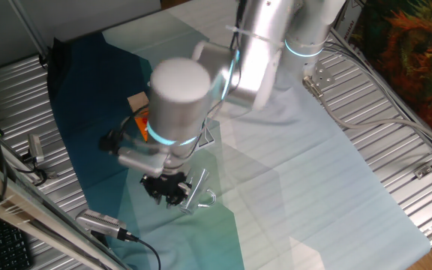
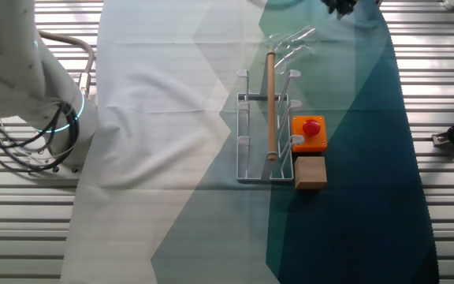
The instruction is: Put the cup on the cup rack
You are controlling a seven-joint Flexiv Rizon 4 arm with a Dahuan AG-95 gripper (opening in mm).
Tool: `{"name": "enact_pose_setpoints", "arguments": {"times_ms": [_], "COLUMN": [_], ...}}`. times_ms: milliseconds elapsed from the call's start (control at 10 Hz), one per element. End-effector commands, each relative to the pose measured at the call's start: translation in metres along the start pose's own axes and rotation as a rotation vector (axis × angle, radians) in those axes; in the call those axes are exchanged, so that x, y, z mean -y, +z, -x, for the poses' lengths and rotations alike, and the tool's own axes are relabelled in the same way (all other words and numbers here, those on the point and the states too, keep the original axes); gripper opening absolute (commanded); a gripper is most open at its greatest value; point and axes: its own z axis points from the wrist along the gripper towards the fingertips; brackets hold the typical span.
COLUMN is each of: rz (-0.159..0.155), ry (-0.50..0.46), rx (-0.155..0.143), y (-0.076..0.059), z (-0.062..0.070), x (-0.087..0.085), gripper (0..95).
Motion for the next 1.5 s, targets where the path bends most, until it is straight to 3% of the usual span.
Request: {"name": "enact_pose_setpoints", "arguments": {"times_ms": [100, 200, 500, 900, 1300, 1500], "rz": [0.020, 0.034, 0.034, 0.029, 0.026, 0.018], "ry": [0.036, 0.039, 0.070, 0.080, 0.093, 0.084], "rx": [-0.091, -0.115, -0.186, -0.191, -0.189, -0.206], "y": [0.003, 0.002, 0.000, -0.007, -0.003, -0.003], "z": [-0.001, -0.001, -0.007, -0.018, -0.021, -0.021], "x": [-0.002, -0.003, -0.008, -0.015, -0.022, -0.022], "gripper": [19.0, 19.0, 19.0, 19.0, 19.0, 19.0]}}
